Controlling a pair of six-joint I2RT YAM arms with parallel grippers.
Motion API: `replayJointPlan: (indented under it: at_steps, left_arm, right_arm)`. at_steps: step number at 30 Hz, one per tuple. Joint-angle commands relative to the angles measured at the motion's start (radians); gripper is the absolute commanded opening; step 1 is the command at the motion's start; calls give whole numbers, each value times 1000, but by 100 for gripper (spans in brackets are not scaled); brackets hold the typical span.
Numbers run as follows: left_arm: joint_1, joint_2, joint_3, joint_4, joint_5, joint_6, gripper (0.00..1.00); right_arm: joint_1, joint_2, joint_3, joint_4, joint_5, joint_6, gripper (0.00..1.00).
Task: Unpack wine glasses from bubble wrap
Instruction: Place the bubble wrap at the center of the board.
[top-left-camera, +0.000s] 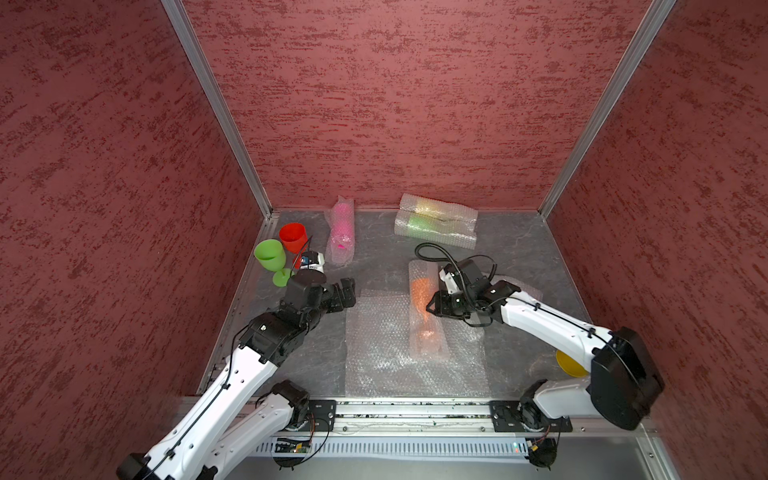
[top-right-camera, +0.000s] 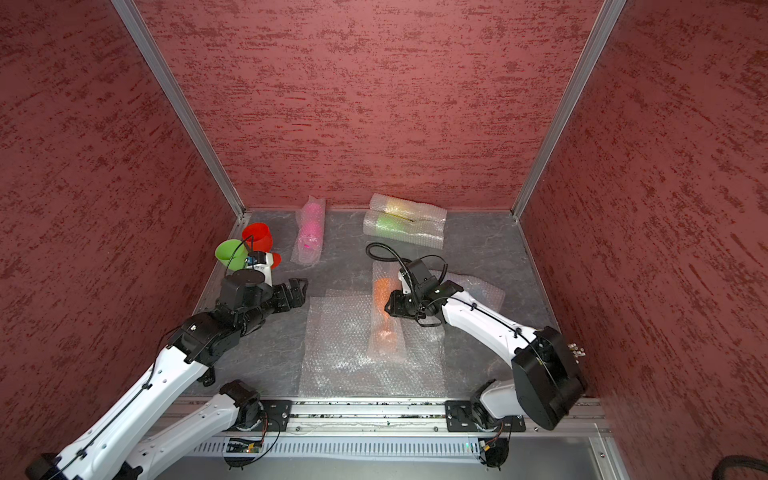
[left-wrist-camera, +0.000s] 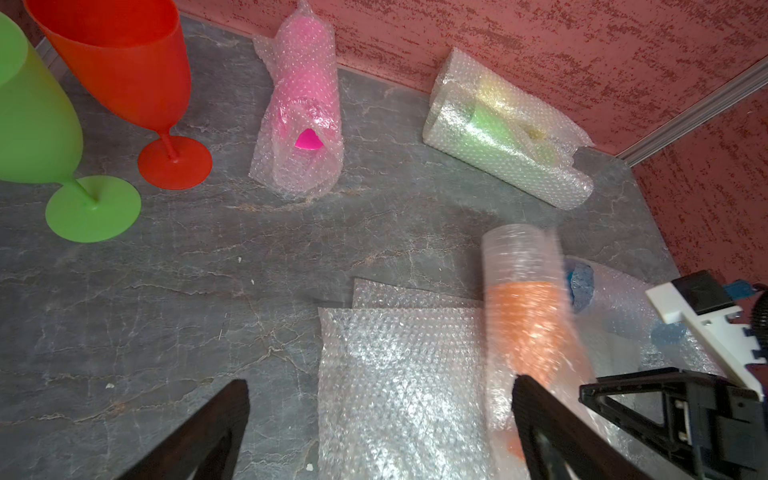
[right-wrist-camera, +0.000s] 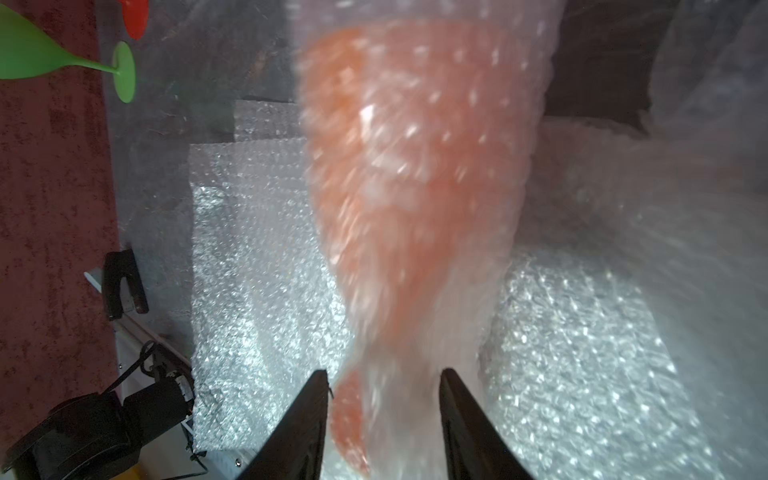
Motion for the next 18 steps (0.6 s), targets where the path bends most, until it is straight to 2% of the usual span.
replayJointPlan:
  at_steps: [1, 3, 5, 9, 12, 18]
  left_arm:
    - [5, 10, -9, 24, 21, 5, 100]
    - [5, 15, -10, 24, 24, 5, 100]
    - [5, 23, -12, 30, 34, 6, 100]
    - [3, 47, -9, 32, 57, 3, 100]
    - [0, 78, -3, 32, 115, -15, 100]
    - [-13, 181, 68, -33, 231, -81, 100]
  right_arm:
    - [5, 7, 23, 146, 37, 10, 47]
    - [5, 18, 26, 158, 39, -10, 46]
    - [5, 20, 24, 164, 49, -28, 41]
    - [5, 3, 20, 176, 53, -46, 13]
    - [5, -12, 23, 174, 62, -55, 1]
    - [5, -50, 6, 169, 59, -61, 0]
